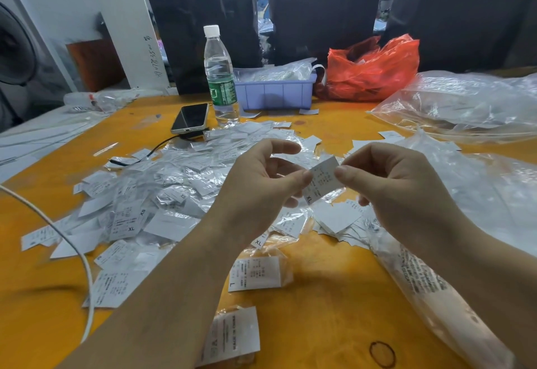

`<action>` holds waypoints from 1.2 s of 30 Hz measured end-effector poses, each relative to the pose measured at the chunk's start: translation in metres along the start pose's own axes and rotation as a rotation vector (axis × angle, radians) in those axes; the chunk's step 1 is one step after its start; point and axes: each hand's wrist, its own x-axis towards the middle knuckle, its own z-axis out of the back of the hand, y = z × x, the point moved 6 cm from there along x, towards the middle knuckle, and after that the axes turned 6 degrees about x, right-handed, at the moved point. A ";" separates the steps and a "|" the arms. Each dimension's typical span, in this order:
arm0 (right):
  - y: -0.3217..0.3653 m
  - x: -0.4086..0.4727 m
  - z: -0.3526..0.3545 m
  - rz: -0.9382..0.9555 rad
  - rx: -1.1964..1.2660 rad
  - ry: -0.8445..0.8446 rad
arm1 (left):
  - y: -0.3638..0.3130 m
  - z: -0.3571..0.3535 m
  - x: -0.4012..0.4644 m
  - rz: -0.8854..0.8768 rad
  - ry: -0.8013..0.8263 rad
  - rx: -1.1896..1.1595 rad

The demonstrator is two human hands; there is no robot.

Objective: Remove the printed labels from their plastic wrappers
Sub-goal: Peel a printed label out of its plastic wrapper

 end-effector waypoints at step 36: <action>-0.012 -0.002 0.004 -0.118 0.261 -0.117 | 0.010 -0.019 -0.004 0.252 0.007 -0.588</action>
